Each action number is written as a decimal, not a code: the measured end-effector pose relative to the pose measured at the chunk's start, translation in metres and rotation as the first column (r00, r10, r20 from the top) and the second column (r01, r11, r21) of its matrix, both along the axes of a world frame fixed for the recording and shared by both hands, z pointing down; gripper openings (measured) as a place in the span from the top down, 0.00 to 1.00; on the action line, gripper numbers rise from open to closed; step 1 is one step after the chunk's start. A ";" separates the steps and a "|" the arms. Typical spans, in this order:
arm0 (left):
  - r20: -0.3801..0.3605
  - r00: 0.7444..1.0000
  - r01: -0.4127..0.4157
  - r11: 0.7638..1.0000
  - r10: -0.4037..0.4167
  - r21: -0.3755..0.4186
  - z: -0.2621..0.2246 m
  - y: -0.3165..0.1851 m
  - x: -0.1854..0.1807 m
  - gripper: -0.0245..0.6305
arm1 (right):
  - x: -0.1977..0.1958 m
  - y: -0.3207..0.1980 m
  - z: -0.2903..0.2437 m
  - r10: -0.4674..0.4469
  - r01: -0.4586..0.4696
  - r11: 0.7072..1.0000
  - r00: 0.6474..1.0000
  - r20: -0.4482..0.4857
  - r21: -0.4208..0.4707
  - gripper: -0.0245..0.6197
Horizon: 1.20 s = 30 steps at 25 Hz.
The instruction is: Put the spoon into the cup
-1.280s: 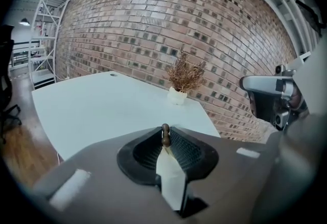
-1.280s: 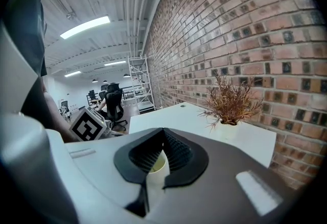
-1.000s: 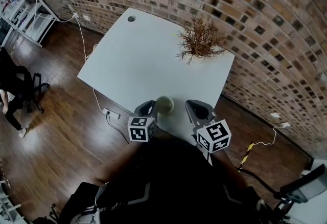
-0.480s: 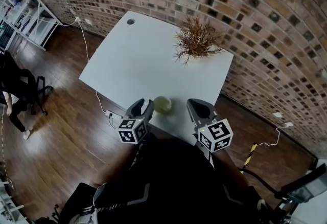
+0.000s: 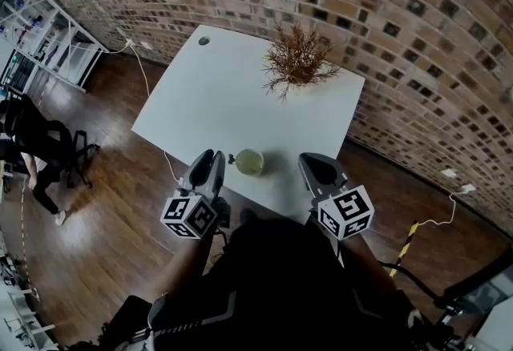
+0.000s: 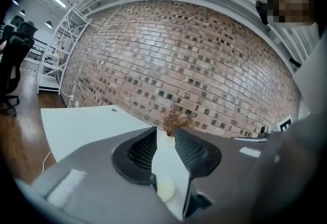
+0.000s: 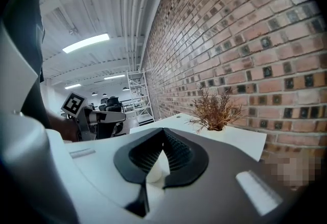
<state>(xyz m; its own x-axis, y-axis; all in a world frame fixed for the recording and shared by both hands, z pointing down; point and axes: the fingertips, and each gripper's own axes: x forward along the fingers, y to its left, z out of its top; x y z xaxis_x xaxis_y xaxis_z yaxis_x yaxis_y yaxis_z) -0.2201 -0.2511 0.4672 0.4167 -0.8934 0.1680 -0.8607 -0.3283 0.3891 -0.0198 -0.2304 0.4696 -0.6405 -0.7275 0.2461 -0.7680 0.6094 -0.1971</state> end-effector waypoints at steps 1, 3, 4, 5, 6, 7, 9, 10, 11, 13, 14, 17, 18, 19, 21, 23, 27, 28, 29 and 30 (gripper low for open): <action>-0.018 1.000 -0.022 1.000 0.023 0.016 -0.008 0.003 0.009 0.84 | 0.004 0.002 -0.003 0.001 -0.001 1.000 1.000 0.008 0.004 0.95; -0.072 0.992 -0.100 0.994 0.103 0.051 -0.021 0.011 0.033 0.96 | 0.012 0.006 -0.007 -0.002 0.002 1.000 1.000 0.022 0.009 0.95; -0.092 0.985 -0.139 0.988 0.145 0.063 -0.027 0.016 0.046 0.96 | 0.014 0.010 -0.009 -0.009 0.009 1.000 1.000 0.029 0.010 0.95; -0.100 0.980 -0.167 0.984 0.173 0.068 -0.032 0.021 0.058 0.96 | 0.017 0.014 -0.011 -0.018 0.017 1.000 0.999 0.034 0.010 0.95; -0.100 0.977 -0.181 0.981 0.187 0.069 -0.036 0.026 0.069 0.96 | 0.019 0.018 -0.012 -0.026 0.026 1.000 0.999 0.041 0.010 0.95; -0.098 0.977 -0.186 0.980 0.192 0.069 -0.038 0.029 0.078 0.96 | 0.022 0.022 -0.012 -0.034 0.034 0.999 0.998 0.048 0.008 0.95; -0.095 0.976 -0.192 0.979 0.198 0.073 -0.044 0.036 0.091 0.96 | 0.027 0.029 -0.013 -0.050 0.050 0.999 0.997 0.067 0.004 0.95; -0.090 0.975 -0.198 0.977 0.205 0.079 -0.047 0.039 0.097 0.96 | 0.028 0.032 -0.014 -0.061 0.060 0.998 0.995 0.074 0.004 0.95; -0.080 0.973 -0.208 0.974 0.215 0.087 -0.050 0.043 0.101 0.96 | 0.029 0.034 -0.015 -0.072 0.072 0.997 0.995 0.076 0.008 0.95; -0.053 0.970 -0.229 0.968 0.235 0.100 -0.054 0.051 0.106 0.96 | 0.025 0.037 -0.018 -0.087 0.086 0.996 0.994 0.060 0.024 0.95; -0.043 0.968 -0.240 0.965 0.246 0.104 -0.056 0.056 0.107 0.96 | 0.023 0.040 -0.022 -0.089 0.087 0.996 0.995 0.052 0.036 0.95; -0.037 0.960 -0.273 0.956 0.278 0.110 -0.063 0.072 0.107 0.96 | 0.020 0.053 -0.037 -0.066 0.062 0.996 0.997 0.048 0.068 0.95; -0.037 0.956 -0.286 0.951 0.292 0.119 -0.067 0.076 0.108 0.96 | 0.020 0.057 -0.041 -0.050 0.047 0.996 0.998 0.050 0.071 0.95; -0.032 0.951 -0.302 0.944 0.309 0.130 -0.071 0.080 0.107 0.96 | 0.018 0.063 -0.044 -0.034 0.030 0.997 0.998 0.050 0.068 0.95; -0.011 0.941 -0.332 0.933 0.337 0.141 -0.078 0.092 0.101 0.96 | 0.010 0.079 -0.047 -0.010 0.007 0.998 0.999 0.045 0.057 0.95; 0.011 0.939 -0.341 0.929 0.343 0.141 -0.077 0.107 0.090 0.96 | -0.001 0.101 -0.049 -0.002 0.000 0.999 1.000 0.029 0.053 0.95; -0.009 0.931 -0.361 0.924 0.365 0.121 -0.062 0.126 0.077 0.96 | 0.002 0.129 -0.058 0.090 -0.090 0.993 0.996 0.010 0.078 0.95; -0.023 0.925 -0.375 0.920 0.379 0.111 -0.058 0.129 0.076 0.96 | 0.005 0.136 -0.058 0.116 -0.116 0.990 0.993 0.004 0.078 0.95; -0.029 0.919 -0.388 0.916 0.392 0.102 -0.053 0.133 0.076 0.96 | 0.007 0.145 -0.057 0.131 -0.131 0.989 0.991 -0.002 0.073 0.95; -0.030 0.915 -0.398 0.912 0.402 0.097 -0.050 0.136 0.076 0.96 | 0.008 0.153 -0.055 0.137 -0.136 0.989 0.991 -0.009 0.066 0.95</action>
<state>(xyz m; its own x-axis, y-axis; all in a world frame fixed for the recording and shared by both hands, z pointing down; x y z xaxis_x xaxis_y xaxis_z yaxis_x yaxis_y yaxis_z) -0.1438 -0.1147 0.4175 0.7479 -0.6602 0.0685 -0.6312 -0.6755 0.3811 -0.0116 -0.0770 0.4151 -0.5313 -0.8225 0.2031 -0.8470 0.5100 -0.1500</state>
